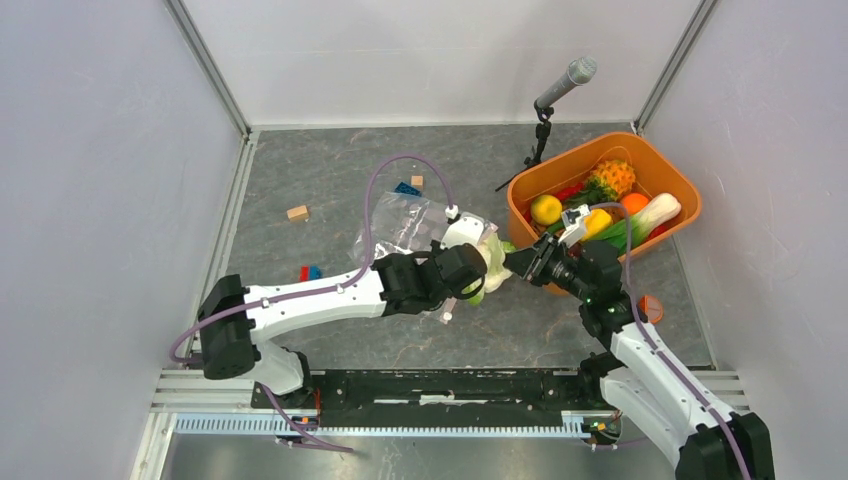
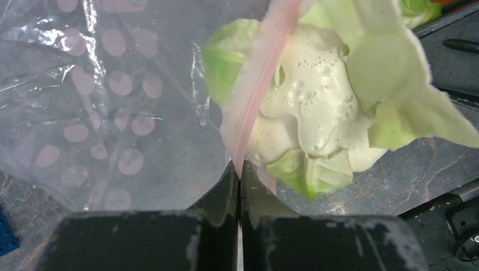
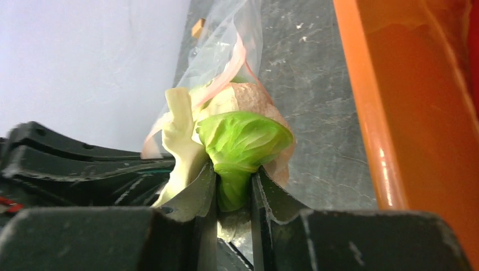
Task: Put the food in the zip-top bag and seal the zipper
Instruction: Place the fake vegetable in the zipper food storage bag.
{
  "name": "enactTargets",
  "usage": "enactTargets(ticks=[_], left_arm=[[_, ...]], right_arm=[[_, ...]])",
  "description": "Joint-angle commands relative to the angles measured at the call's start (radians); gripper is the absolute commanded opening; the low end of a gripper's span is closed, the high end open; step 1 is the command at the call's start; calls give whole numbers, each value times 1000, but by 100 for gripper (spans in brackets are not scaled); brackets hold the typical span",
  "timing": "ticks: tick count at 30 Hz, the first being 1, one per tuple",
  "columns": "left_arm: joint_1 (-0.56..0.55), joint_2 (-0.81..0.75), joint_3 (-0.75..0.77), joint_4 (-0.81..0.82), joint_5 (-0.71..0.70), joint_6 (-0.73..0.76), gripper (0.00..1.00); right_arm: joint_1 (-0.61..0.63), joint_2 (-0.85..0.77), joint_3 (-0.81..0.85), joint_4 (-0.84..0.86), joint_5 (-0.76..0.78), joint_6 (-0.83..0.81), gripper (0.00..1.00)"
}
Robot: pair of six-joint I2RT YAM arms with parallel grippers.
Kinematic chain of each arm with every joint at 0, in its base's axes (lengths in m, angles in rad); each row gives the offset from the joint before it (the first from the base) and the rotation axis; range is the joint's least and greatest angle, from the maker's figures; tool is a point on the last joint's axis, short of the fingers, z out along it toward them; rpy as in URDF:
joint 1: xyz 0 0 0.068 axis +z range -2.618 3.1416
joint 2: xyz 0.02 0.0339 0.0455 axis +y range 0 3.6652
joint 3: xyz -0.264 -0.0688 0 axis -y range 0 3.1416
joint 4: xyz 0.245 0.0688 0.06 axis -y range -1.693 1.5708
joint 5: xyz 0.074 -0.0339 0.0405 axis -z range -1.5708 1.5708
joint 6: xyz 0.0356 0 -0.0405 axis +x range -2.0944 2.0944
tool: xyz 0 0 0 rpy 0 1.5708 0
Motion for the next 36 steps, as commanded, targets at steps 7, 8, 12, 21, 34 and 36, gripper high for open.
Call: enactTargets(ticks=[7,8,12,21,34,36], left_arm=[[-27,48,-19,25,-15,-47,2],[-28,43,-22,27,-16,-50,2],[-36,32,-13,48,16,-57,2],[-44,-18,23,104,145,-73,2],[-43,-164,-1,78,43,-84,2],[-43,-183,-7,75,21,-81,2]], right_arm=[[10,-56,-53,247,-16,269,10],[10,-65,-64,259,-5,293,10],[24,-97,-118,279,79,356,9],[221,-57,37,143,266,124,9],[565,107,238,-70,633,-259,6],[609,121,253,-94,700,-282,6]])
